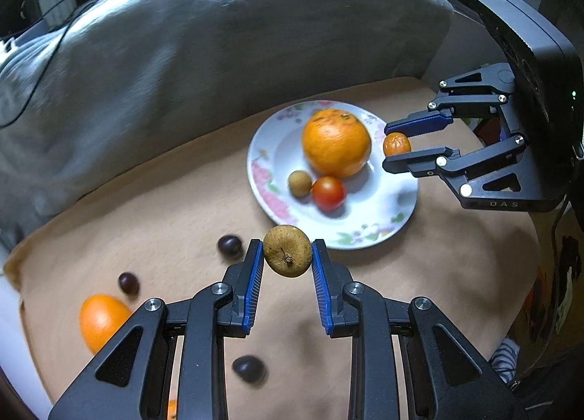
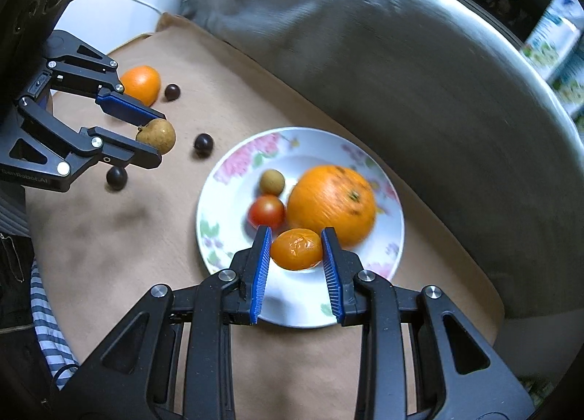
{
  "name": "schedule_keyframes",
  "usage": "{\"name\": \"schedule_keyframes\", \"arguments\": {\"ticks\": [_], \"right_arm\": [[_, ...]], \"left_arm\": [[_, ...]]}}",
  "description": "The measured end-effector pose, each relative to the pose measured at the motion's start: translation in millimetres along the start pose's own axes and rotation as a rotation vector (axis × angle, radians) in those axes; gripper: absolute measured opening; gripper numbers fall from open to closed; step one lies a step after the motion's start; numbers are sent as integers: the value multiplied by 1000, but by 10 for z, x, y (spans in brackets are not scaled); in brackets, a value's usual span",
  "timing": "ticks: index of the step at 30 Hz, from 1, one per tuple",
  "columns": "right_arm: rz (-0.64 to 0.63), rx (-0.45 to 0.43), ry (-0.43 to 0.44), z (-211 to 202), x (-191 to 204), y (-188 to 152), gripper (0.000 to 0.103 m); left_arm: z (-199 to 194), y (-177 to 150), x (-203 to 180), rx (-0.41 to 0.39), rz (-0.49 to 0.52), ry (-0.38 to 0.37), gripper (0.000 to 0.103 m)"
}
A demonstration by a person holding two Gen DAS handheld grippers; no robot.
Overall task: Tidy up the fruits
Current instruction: 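Carry the kumquat and brown fruit over the floral plate with both grippers, then lower both fruits onto the plate and open both grippers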
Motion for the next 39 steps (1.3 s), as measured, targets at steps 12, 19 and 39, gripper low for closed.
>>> {"name": "schedule_keyframes", "arguments": {"ticks": [12,19,39], "right_arm": [[47,-2,42,111,-149,-174,29],[87,2,75,233,-225,-202,29],[104,7,107,316,-289,-199,29]], "left_arm": [[174,343,-131,8,25,-15,25],[317,500,-185,3,35,5,25],[412,654,-240,6,69,35,26]]}}
Point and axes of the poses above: each gripper's, at about its wrist camera, not at the fingertips, and z roughly the way its jaws point, x to its left, y to its top, the point moved 2 cm from there along z, roughly the way its jaws point, and after that the axes turned 10 degrees about x, right-handed, at the moved point
